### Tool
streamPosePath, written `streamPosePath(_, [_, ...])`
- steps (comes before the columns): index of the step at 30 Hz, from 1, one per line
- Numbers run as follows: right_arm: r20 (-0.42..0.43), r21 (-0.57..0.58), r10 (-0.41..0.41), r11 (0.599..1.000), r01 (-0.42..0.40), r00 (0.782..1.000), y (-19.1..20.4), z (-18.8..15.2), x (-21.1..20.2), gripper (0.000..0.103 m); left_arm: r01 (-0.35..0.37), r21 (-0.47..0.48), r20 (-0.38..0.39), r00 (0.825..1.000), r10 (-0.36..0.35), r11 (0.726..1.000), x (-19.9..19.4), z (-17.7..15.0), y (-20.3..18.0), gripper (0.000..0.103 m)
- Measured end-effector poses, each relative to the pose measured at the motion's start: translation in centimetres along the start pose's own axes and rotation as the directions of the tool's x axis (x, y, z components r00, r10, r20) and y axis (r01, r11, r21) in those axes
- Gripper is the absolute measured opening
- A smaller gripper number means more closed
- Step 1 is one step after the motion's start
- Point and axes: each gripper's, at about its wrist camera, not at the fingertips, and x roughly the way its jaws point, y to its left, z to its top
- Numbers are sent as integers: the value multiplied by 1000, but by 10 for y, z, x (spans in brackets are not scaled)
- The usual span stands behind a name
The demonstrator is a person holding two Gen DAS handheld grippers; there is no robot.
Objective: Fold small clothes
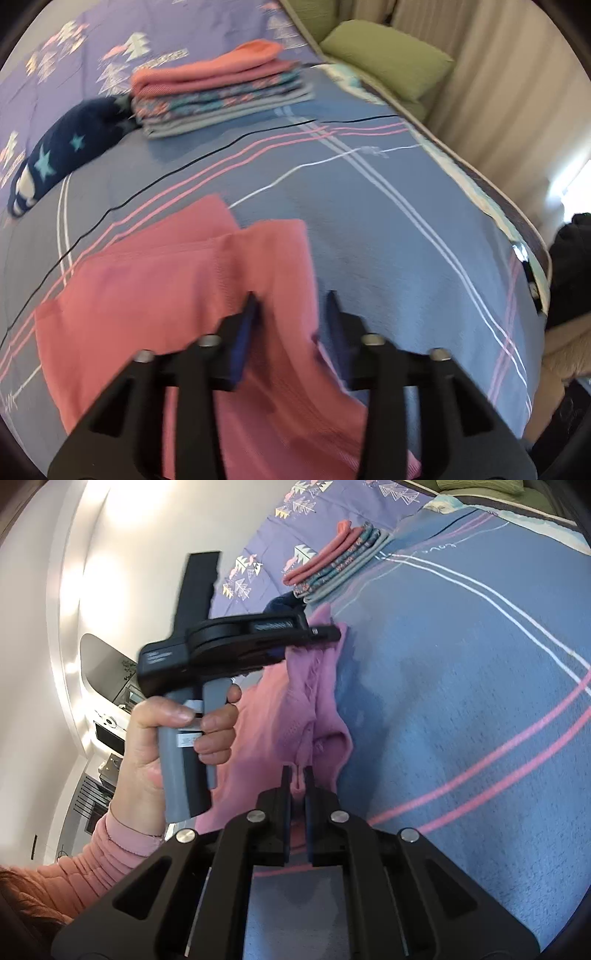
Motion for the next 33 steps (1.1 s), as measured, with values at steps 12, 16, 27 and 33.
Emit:
streamPosePath(12, [-19, 30, 27, 999, -27, 999, -5, 2, 0, 6, -102, 12, 177, 979, 98, 995, -122, -121, 39, 66])
streamPosePath(16, [-11, 5, 24, 1000, -24, 1000, 4, 5, -3, 6, -160, -19, 173, 972, 160, 987, -148, -185, 51, 66])
streamPosePath(27, [27, -5, 12, 1000, -11, 1000, 21, 10, -8, 6, -239, -28, 123, 963, 241, 971, -119, -232, 41, 66])
streamPosePath(33, [-30, 29, -167, 985, 168, 985, 0, 5, 5, 6, -316, -83, 117, 939, 324, 945, -120, -238, 53, 67])
